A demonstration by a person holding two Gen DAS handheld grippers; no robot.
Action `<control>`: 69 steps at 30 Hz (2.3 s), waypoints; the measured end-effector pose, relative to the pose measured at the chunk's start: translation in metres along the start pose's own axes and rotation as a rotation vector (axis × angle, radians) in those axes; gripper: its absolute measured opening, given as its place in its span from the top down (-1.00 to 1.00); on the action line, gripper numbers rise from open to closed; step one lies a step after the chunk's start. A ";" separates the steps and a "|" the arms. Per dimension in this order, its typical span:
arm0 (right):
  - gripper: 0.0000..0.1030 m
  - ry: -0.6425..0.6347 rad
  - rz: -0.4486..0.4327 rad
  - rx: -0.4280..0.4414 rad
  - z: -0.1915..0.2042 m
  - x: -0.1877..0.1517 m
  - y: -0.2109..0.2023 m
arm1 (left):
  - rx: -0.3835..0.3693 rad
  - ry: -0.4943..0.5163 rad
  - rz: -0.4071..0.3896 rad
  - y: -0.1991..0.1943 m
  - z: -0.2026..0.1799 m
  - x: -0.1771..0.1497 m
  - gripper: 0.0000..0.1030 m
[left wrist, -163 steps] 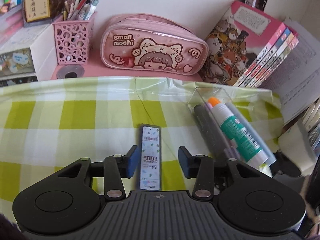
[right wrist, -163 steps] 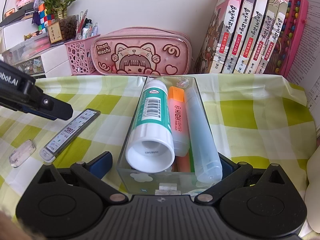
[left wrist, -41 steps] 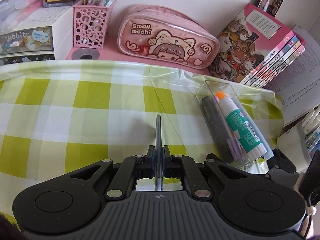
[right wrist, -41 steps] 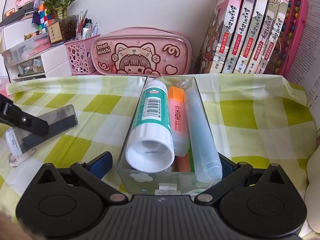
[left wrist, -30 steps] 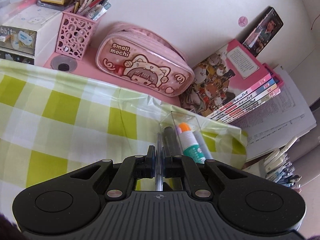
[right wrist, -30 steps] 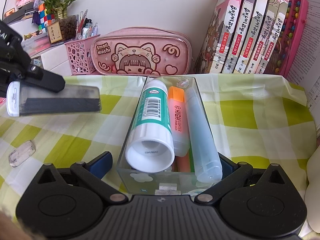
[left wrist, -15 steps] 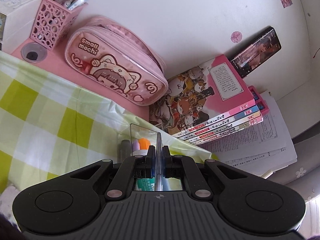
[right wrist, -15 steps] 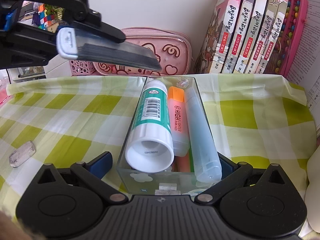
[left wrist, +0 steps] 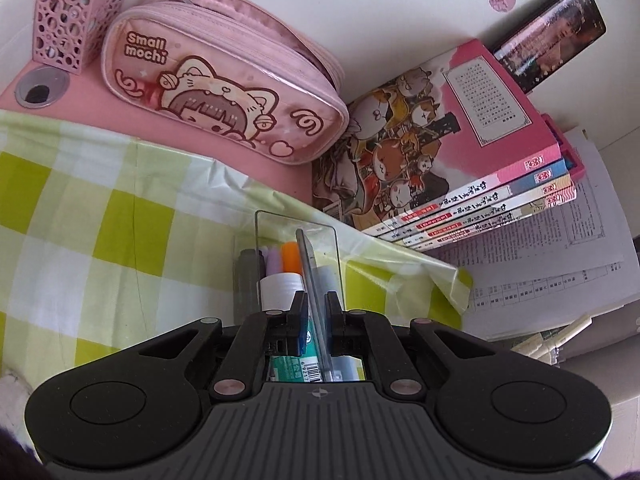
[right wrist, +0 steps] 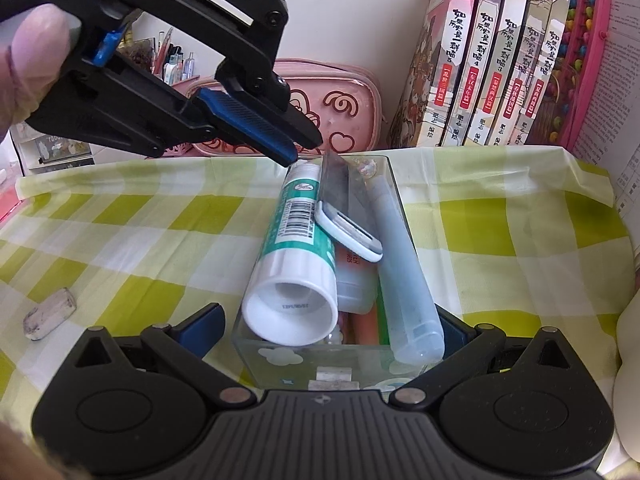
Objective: Organize stationery
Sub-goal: 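Lower the pencil-lead case into the box and open the left gripper, then withdraw the left tool and move it to the white eraser, then close the left gripper on the white eraser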
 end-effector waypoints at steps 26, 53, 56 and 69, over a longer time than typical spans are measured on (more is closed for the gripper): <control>-0.95 -0.027 0.011 -0.021 0.005 -0.001 0.002 | 0.199 0.189 -0.145 -0.072 0.084 -0.033 -0.40; -0.95 -0.030 0.010 -0.022 0.005 -0.001 0.002 | 0.391 0.478 -0.342 -0.101 0.144 -0.132 -0.47; -0.95 -0.030 0.010 -0.021 0.005 -0.001 0.002 | 0.390 0.537 -0.359 -0.100 0.143 -0.140 -0.40; -0.95 -0.030 0.010 -0.021 0.005 -0.001 0.002 | 0.321 0.580 -0.323 -0.095 0.132 -0.140 0.51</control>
Point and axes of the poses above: each gripper's, at about its wrist camera, not at the fingertips, and y roughly the way its jaws point, z to its left, x to its top, the point moved 2 cm from there along y, roughly the way its jaws point, and after that the axes turned 1 degree about -z, right-handed, at the moved point
